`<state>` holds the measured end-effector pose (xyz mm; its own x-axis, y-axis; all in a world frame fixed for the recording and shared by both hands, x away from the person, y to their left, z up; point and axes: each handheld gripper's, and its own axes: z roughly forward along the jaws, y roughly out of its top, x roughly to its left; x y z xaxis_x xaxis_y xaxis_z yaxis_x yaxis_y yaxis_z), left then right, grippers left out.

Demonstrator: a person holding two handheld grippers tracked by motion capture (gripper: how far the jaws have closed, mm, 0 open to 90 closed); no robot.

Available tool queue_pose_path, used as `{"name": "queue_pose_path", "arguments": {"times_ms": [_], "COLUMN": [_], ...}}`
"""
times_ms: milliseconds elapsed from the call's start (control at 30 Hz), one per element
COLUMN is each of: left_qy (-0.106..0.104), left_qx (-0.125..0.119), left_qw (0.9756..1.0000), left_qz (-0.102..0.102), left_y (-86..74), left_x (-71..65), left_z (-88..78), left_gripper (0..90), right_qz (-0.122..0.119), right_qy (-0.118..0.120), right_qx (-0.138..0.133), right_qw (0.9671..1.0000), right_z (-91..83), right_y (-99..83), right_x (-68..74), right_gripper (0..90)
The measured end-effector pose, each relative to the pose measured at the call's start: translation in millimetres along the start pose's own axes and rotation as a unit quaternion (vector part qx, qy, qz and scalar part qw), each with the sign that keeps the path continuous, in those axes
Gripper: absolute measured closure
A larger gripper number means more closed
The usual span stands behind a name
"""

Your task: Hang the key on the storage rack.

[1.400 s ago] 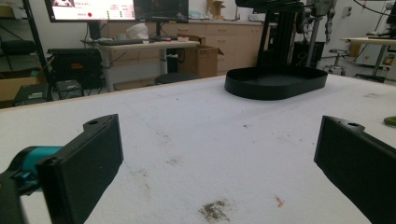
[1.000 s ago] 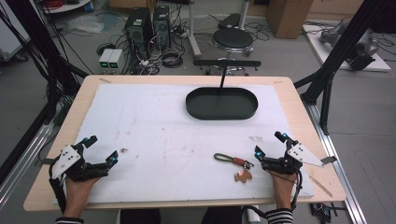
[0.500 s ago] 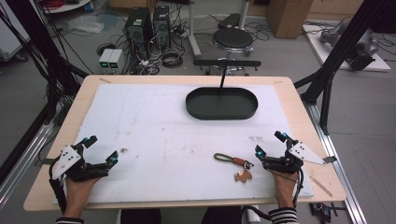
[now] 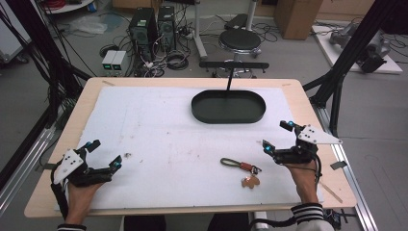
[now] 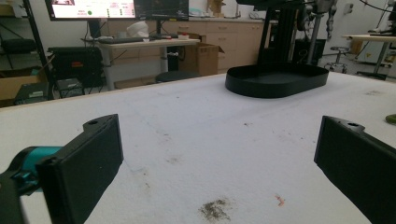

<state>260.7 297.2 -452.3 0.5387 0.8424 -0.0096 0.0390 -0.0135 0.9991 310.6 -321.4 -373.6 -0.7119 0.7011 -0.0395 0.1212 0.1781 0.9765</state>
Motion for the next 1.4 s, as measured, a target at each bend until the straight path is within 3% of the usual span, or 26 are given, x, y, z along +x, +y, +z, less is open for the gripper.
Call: {"name": "queue_pose_path", "arguments": {"times_ms": [300, 467, 533, 567, 600, 633, 667, 700, 733, 767, 800, 867, 900, 933, 967, 1000, 1033, 1067, 1100, 1200, 1300, 1400], "left_qy": [0.0, 0.0, 0.0, 0.0, 0.0, 0.001, 0.001, 0.001, 0.0, 0.0, 0.0, -0.001, -0.001, -0.001, -0.001, -0.001, -0.001, -0.001, -0.001, 0.0, -0.001, -0.001], "left_qx": [0.004, 0.002, 0.002, 0.002, 0.002, 0.002, 0.002, 0.002, 0.002, 0.001, 0.002, 0.002, 0.002, 0.002, 0.002, 0.002, 0.002, 0.002, 0.002, 0.002, 0.002, 0.002], "left_qw": [1.0, 1.0, 1.0, 1.0, 1.0, 1.0, 1.0, 1.0, 1.0, 1.0, 1.0, 1.0, 1.0, 1.0, 1.0, 1.0, 1.0, 1.0, 1.0, 1.0, 1.0, 1.0], "left_qz": [-0.003, -0.002, -0.002, -0.002, -0.002, -0.001, -0.001, -0.001, 0.0, -0.001, 0.0, 0.0, 0.0, 0.0, 0.0, 0.0, 0.0, 0.0, 0.0, 0.0, 0.0, 0.0], "left_y": [0.3, 0.2, 0.1, 0.1, 0.1, 0.1, 0.1, 0.1, 0.1, 0.0, 0.1, 0.1, 0.1, 0.1, 0.1, 0.1, 0.1, 0.1, 0.1, 0.1, 0.1, 0.1], "left_x": [0.7, 0.4, 0.3, 0.3, 0.2, 0.1, 0.1, 0.1, 0.2, 0.2, 0.2, 0.3, 0.2, 0.2, 0.2, 0.2, 0.2, 0.2, 0.3, 0.3, 0.1, 0.1], "left_z": [0.6, 0.4, 0.4, 0.4, 0.4, 0.4, 0.3, 0.2, 0.0, 0.1, 0.0, 0.0, 0.0, 0.0, 0.0, 0.0, 0.1, 0.0, 0.1, 0.1, 0.0, 0.0], "left_gripper": [1.7, 1.7, 1.7, 1.7, 1.7, 1.7, 1.7, 1.7, 1.7, 1.7, 1.7, 1.7, 1.7, 1.7, 1.7, 1.7, 1.7, 1.7, 1.7, 1.7, 1.7, 1.7], "right_qz": [-0.026, -0.04, -0.047, -0.056, -0.056, -0.068, -0.068, -0.077, -0.077, -0.082, -0.082, -0.086, -0.09, -0.09, -0.098, -0.098, -0.106, -0.106, -0.11, -0.124, -0.13, -0.139], "right_qy": [0.033, 0.061, 0.074, 0.084, 0.084, 0.09, 0.09, 0.095, 0.095, 0.103, 0.103, 0.106, 0.113, 0.113, 0.117, 0.117, 0.124, 0.124, 0.127, 0.132, 0.136, 0.14], "right_qx": [0.068, 0.112, 0.132, 0.151, 0.151, 0.17, 0.17, 0.184, 0.184, 0.193, 0.193, 0.204, 0.216, 0.216, 0.232, 0.232, 0.245, 0.245, 0.25, 0.273, 0.289, 0.309], "right_qw": [0.9968, 0.9911, 0.9873, 0.9833, 0.9833, 0.979, 0.979, 0.9752, 0.9752, 0.9724, 0.9724, 0.9693, 0.9656, 0.9656, 0.9608, 0.9608, 0.9558, 0.9558, 0.9536, 0.9446, 0.9388, 0.9302], "right_z": [11.1, 20.8, 25.3, 29.8, 29.8, 34.2, 34.2, 38.4, 38.4, 41.8, 41.8, 44.8, 47.9, 47.9, 51.0, 51.0, 53.8, 53.8, 55.2, 59.2, 63.0, 66.3], "right_y": [13.2, 14.7, 14.3, 13.5, 13.5, 12.7, 12.7, 12.0, 12.0, 11.5, 11.5, 11.2, 10.4, 10.4, 9.9, 9.9, 9.4, 9.4, 8.9, 8.2, 7.3, 6.6], "right_x": [0.8, 3.1, 5.1, 7.4, 7.4, 9.8, 9.8, 11.6, 11.6, 12.9, 12.9, 14.5, 15.7, 15.7, 16.8, 16.8, 18.7, 18.7, 19.5, 21.1, 22.9, 25.7], "right_gripper": [1.7, 1.7, 1.7, 1.7, 1.7, 1.8, 1.8, 1.9, 1.9, 1.9, 1.9, 1.9, 2.0, 2.0, 2.3, 2.3, 2.3, 2.3, 2.4, 2.4, 2.4, 5.0]}}
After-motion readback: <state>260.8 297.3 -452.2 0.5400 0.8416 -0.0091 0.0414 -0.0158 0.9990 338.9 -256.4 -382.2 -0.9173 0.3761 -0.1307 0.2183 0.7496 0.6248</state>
